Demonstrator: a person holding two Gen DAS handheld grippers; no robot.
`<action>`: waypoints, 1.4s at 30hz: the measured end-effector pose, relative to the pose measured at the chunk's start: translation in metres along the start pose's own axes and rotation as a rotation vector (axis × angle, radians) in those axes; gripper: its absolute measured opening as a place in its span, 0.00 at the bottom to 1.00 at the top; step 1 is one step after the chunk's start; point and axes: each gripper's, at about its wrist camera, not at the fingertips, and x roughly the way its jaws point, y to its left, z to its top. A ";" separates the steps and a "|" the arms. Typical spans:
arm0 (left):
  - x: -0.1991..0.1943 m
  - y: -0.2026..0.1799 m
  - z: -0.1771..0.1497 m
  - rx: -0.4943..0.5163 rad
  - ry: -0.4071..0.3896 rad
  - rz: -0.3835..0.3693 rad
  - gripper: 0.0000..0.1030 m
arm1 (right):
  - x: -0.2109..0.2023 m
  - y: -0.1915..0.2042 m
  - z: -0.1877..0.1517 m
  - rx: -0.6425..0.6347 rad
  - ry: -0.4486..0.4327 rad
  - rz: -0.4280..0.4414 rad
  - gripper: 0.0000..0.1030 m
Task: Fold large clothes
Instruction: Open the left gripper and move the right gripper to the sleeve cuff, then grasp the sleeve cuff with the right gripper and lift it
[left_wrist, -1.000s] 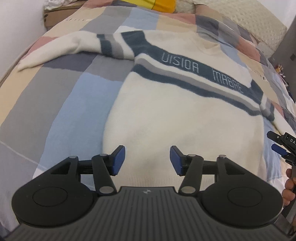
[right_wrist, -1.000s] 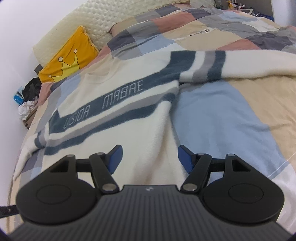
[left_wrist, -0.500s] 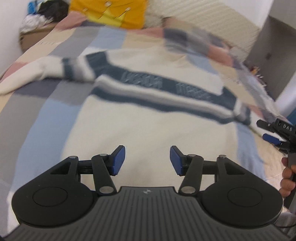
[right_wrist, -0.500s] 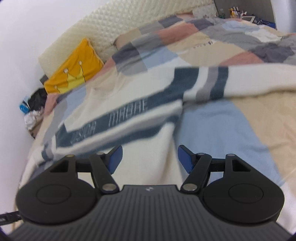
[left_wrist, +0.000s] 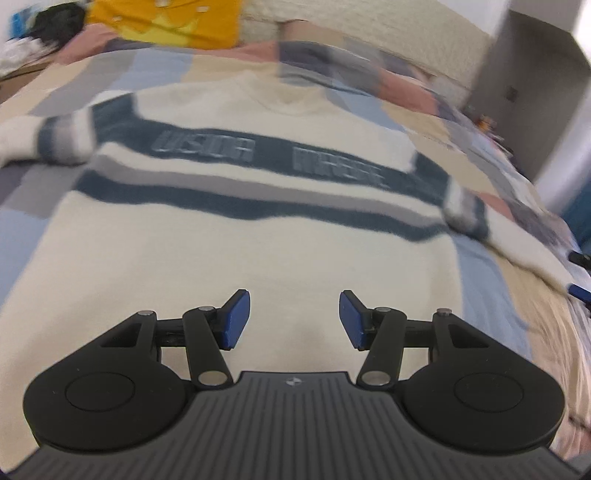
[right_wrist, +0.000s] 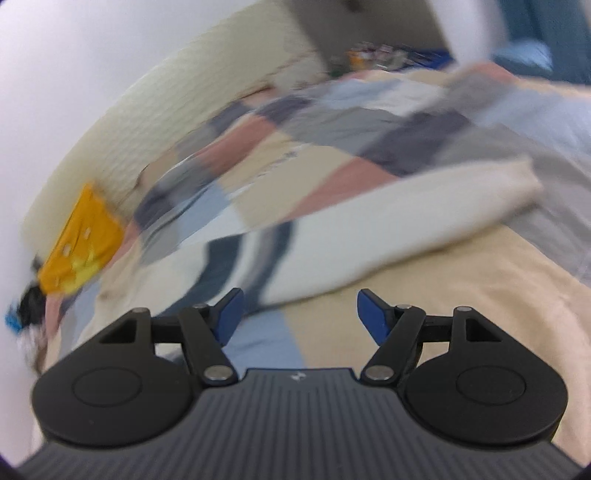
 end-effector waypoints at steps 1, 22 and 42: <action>0.005 -0.003 -0.002 0.017 0.005 0.000 0.58 | 0.002 -0.014 0.000 0.042 -0.001 -0.002 0.69; 0.032 -0.002 -0.011 0.032 0.020 0.033 0.58 | 0.064 -0.128 0.035 0.462 -0.195 -0.002 0.88; 0.010 0.002 0.001 0.023 -0.001 0.036 0.58 | 0.048 -0.046 0.125 0.116 -0.219 -0.078 0.18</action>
